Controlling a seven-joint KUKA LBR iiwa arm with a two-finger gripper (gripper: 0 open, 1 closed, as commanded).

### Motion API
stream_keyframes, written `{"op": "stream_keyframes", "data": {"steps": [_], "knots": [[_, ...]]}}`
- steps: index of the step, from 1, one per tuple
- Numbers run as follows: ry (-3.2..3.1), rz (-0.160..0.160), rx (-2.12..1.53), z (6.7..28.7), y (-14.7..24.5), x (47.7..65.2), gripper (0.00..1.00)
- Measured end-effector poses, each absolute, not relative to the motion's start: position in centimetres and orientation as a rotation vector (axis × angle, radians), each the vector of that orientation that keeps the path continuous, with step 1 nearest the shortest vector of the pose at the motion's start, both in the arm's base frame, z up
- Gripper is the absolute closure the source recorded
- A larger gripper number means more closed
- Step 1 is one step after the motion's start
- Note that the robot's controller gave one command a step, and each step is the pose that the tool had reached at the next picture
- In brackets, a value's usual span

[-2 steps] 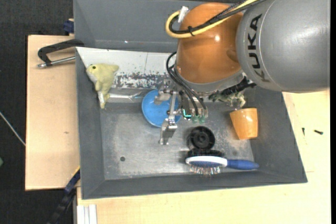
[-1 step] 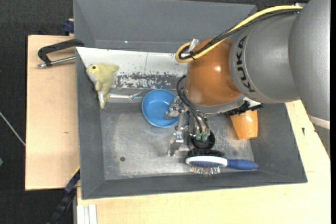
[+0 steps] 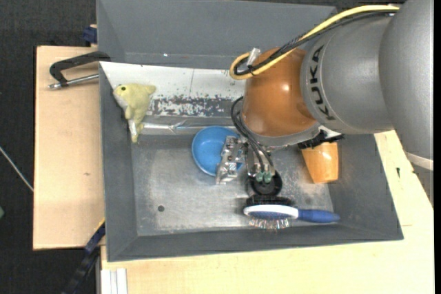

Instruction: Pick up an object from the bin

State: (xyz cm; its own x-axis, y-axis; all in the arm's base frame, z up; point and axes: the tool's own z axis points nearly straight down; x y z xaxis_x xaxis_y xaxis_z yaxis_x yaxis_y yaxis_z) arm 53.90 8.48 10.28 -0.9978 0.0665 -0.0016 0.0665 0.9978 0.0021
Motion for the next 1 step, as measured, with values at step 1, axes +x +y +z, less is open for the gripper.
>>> {"op": "stream_keyframes", "data": {"steps": [1], "knots": [[3.126, 0.005, 0.069, 20.55, 8.92, 55.48, 1.00]]}}
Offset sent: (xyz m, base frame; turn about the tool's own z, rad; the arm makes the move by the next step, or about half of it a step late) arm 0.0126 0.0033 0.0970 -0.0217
